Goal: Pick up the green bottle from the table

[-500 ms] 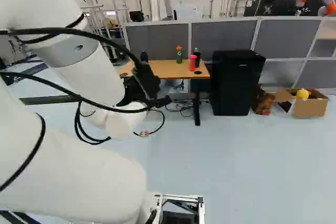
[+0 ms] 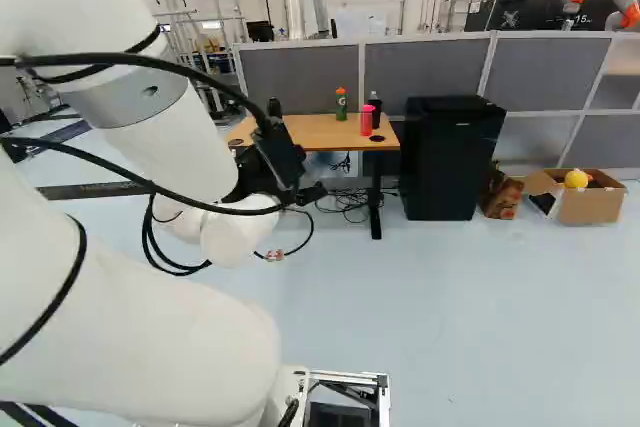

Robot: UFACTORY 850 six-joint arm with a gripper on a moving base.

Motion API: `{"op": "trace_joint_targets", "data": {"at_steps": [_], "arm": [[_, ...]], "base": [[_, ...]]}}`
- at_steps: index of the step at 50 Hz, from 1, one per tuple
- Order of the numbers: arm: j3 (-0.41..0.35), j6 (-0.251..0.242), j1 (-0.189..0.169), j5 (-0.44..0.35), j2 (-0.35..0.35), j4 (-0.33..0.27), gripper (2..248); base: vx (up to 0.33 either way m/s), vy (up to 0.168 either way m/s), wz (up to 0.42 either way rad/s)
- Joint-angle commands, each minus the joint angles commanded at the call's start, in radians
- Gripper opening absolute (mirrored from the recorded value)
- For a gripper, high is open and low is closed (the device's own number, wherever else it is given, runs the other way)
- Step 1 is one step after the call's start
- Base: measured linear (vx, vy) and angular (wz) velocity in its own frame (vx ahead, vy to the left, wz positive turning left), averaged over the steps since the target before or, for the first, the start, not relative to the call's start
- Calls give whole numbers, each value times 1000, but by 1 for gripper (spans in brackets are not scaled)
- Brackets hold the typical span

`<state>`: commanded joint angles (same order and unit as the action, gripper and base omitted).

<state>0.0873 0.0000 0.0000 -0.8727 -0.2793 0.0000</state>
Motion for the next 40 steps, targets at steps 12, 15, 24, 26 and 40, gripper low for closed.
{"op": "trace_joint_targets", "data": {"at_steps": [12,15,24,26,40], "arm": [[0,0,0,0,0,0,247],[0,0,0,0,0,0,247],[0,0,0,0,0,0,247],[0,0,0,0,0,0,247],[0,0,0,0,0,0,247]], "base": [[0,0,0],[0,0,0],[16,-5,-4],[48,-6,-15],[69,-1,-5]]}}
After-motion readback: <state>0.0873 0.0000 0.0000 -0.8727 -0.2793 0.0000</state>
